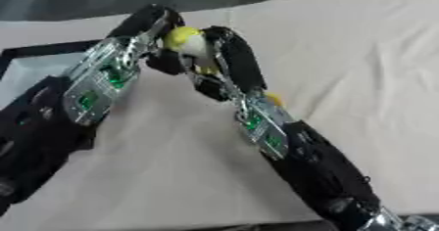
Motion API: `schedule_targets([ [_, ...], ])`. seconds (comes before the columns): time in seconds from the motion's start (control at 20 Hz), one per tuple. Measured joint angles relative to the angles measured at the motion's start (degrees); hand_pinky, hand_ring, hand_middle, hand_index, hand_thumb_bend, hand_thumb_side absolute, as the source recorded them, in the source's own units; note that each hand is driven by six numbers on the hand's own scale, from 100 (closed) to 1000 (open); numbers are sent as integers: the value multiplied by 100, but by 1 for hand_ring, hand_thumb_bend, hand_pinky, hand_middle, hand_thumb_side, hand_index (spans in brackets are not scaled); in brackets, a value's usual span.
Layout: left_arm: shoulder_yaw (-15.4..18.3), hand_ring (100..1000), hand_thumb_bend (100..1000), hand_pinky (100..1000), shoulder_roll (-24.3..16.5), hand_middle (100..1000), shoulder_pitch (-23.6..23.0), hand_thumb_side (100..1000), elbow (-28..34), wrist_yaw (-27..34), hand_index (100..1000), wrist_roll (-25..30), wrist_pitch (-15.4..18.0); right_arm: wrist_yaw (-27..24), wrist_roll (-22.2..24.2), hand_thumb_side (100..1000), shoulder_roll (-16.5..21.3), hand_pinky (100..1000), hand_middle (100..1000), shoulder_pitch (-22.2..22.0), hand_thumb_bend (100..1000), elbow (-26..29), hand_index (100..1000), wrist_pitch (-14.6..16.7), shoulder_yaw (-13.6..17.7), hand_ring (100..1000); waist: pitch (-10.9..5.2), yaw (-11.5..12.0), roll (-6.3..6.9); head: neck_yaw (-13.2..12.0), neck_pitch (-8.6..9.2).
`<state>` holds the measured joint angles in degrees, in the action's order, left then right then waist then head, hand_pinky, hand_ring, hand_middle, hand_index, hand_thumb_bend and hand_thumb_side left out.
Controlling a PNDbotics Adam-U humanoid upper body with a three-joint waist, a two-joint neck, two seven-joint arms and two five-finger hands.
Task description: Pick up the objects with one hand, pass them to the other hand, and then place them into the box on the other side of the table.
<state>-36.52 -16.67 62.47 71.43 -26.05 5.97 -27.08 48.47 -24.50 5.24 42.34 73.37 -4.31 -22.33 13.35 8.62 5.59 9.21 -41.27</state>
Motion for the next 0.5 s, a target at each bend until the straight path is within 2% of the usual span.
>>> schedule_targets([
  [0.25, 84, 553, 100, 472, -74, 330, -33, 100, 58, -17, 351, 93, -68, 126, 163, 318, 0, 780, 672, -2, 574, -31, 839, -77, -37, 852, 0, -16, 0, 8, -97],
  [0.35, 129, 563, 100, 509, -150, 330, -59, 100, 153, 39, 344, 141, -103, 182, 256, 413, -1, 790, 700, -2, 591, -31, 857, -98, -41, 867, -3, -30, 0, 14, -101],
  [0.5, 210, 568, 100, 507, -320, 323, -129, 100, 308, 163, 336, 287, -173, 290, 437, 494, 2, 795, 724, -2, 606, -30, 876, -168, -53, 881, -28, -47, -1, 28, -143],
])
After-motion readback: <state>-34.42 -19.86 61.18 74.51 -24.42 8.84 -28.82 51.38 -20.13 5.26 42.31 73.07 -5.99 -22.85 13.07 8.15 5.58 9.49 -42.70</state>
